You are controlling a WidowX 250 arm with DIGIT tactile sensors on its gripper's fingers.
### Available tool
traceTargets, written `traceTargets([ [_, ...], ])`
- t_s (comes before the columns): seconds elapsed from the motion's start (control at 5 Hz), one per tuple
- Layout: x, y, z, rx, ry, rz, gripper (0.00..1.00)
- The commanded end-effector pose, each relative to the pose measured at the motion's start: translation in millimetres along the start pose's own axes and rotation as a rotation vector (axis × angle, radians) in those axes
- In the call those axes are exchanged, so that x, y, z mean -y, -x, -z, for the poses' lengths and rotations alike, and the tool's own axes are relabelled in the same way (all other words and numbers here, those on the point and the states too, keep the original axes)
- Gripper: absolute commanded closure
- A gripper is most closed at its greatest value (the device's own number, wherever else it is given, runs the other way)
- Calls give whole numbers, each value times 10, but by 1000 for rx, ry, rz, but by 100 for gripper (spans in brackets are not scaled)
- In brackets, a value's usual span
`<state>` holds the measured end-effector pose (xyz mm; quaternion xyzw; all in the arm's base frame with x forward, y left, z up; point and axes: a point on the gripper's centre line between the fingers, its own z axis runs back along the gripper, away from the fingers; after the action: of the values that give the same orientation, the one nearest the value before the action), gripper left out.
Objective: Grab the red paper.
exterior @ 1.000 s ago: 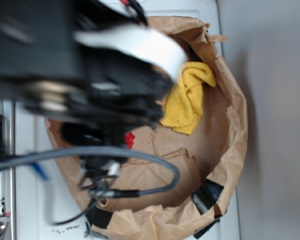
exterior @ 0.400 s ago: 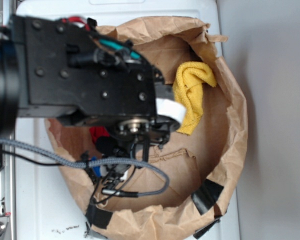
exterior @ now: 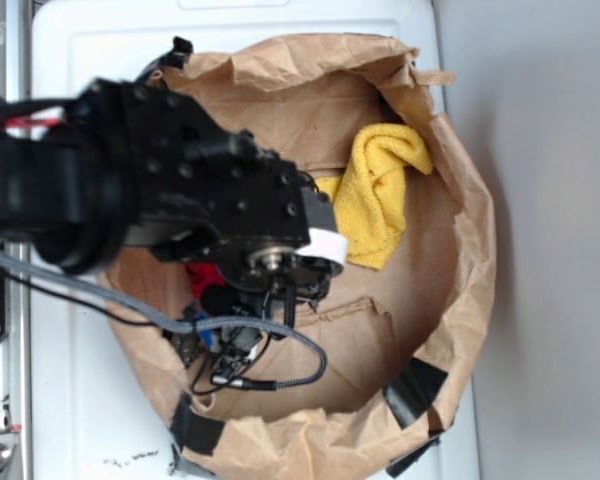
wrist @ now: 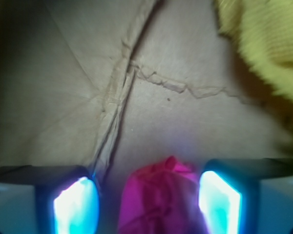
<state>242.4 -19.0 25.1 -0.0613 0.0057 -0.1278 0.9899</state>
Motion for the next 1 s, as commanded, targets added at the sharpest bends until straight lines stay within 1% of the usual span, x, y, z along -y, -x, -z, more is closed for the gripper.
traceTargets([
  [0.0,49,-89,-270,53,17,12,100],
  [0.2,41,-193,-780,128,79,-29,100],
  [0.4,-113,-277,-1305,212,146,-73,100],
  [0.6,-149,-290,-1643,262,162,-98,100],
  [0.8,-149,-241,-1808,274,173,-116,100],
])
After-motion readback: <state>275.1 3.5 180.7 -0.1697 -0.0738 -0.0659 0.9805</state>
